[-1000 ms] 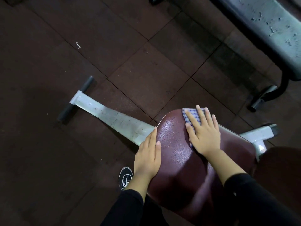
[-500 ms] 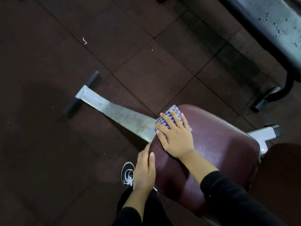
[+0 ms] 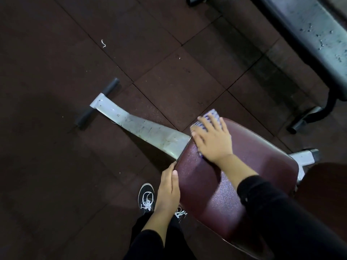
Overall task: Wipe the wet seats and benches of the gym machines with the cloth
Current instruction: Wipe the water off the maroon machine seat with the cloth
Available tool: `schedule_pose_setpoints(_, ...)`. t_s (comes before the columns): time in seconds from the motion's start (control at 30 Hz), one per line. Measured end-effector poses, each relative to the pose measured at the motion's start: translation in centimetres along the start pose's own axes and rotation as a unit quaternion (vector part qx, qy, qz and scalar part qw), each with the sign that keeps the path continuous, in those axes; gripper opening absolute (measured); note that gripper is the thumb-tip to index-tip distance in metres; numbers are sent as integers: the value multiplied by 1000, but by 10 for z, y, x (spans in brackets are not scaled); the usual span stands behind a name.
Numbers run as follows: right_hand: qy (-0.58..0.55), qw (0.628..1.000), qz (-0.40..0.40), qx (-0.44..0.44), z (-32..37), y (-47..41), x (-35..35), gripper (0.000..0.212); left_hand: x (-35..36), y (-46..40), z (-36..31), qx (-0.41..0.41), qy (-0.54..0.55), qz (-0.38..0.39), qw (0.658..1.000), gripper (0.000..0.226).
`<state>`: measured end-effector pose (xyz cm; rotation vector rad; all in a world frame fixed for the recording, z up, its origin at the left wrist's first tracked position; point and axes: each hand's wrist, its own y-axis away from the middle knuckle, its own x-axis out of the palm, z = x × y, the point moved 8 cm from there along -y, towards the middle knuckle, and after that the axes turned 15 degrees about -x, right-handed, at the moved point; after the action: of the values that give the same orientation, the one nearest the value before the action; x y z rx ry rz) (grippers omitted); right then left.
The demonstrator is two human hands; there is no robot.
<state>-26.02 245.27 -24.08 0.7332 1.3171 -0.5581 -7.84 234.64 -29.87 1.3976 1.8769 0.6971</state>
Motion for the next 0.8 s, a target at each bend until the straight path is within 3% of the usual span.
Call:
schedule_pose_setpoints(0.13,-7,998,-6,60,8,5,-1,41,0,1,-1,3,-6,5,1000,42)
schedule_pose_setpoints(0.27,-15,999,-2,-29,78,46,8,34,-1,-2,-2,25,-10,-3,1000,40)
schedule_pose_setpoints(0.4,-12,999,-5,-45,61,36,9,37,-2,-1,-4,34,-16,-10,999,42)
schedule_pose_setpoints(0.57,-41,988,3,149,-30,8,5,52,-4,-2,-8,23,-65,-4,998,40)
schedule_pose_setpoints(0.73,-47,971,-39,230,-29,42,3,54,-3,-5,-41,89,-166,-29,982,61)
schedule_pose_setpoints(0.8,-65,957,-77,271,-27,60,2,50,4,-8,-61,117,-228,-46,965,56)
